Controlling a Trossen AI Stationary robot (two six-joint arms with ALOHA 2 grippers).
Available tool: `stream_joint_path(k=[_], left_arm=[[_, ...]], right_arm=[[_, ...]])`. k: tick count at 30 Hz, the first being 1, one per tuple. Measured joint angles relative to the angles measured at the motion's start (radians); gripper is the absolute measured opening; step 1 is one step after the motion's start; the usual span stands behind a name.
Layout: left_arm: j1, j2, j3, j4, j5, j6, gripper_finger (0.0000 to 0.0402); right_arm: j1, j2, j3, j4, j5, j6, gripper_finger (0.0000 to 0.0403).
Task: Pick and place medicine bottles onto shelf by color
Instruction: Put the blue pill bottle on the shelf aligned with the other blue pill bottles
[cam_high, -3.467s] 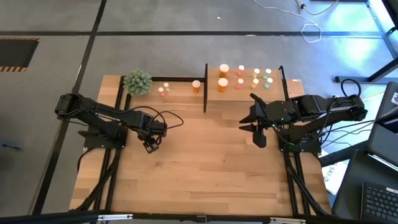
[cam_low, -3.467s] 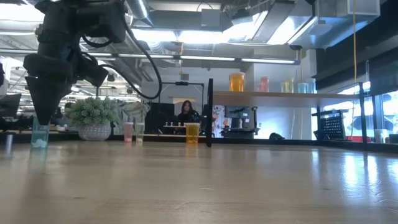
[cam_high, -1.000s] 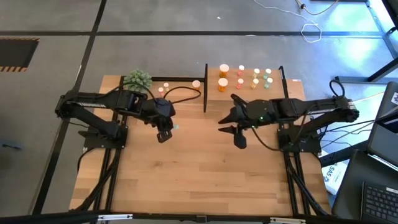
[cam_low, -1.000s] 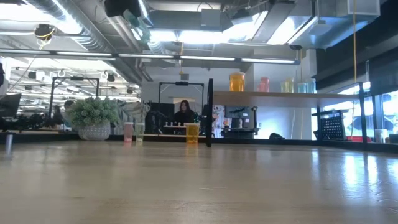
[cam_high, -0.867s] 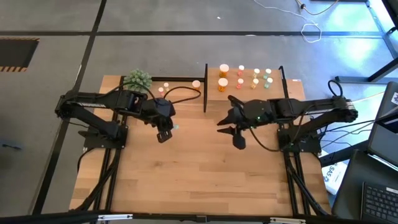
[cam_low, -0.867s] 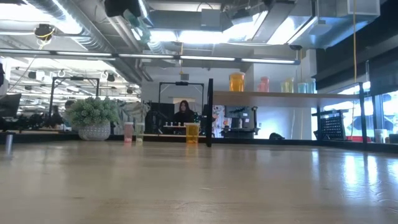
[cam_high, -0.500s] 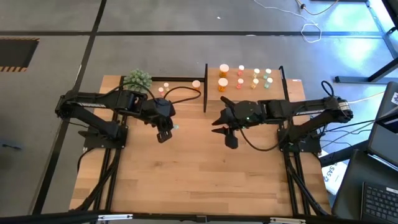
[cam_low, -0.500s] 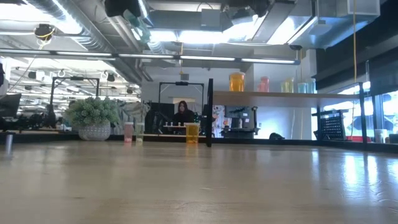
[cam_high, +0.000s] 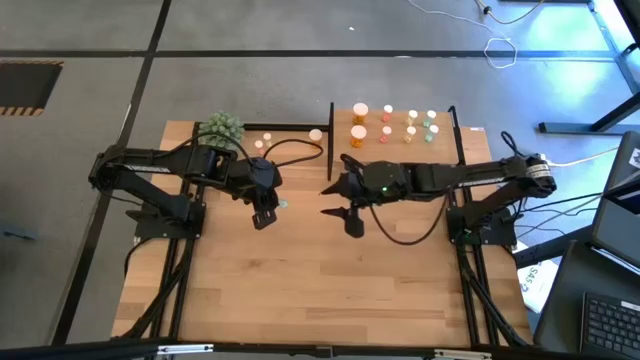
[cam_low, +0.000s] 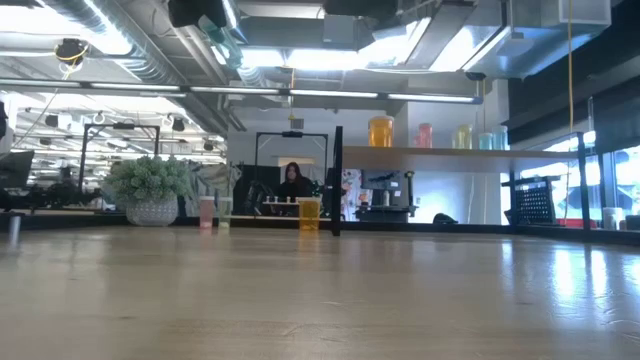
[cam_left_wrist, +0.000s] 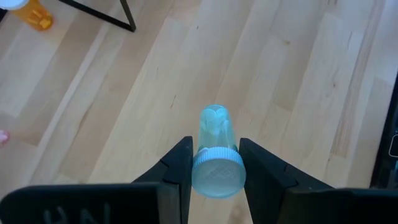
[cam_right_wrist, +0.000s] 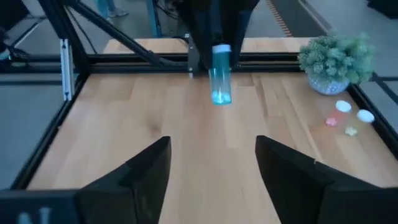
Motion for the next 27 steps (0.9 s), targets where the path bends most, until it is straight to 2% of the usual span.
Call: stream_joint_path(k=[12, 17, 27], left_arm=[[0.0, 0.0, 0.0, 0.027, 0.0, 0.012, 0.0098], [0.0, 0.0, 0.0, 0.043, 0.001, 0.012, 0.0098], [0.0, 0.0, 0.0, 0.077, 0.009, 0.012, 0.0098]], right_arm=[[-0.051, 0.178, 0.0, 0.195, -0.07, -0.012, 0.0238], [-0.072, 0.241, 0.0, 0.308, -0.163, 0.012, 0.0238], [-0.09, 0.297, 0.0, 0.453, -0.172, 0.017, 0.0238]])
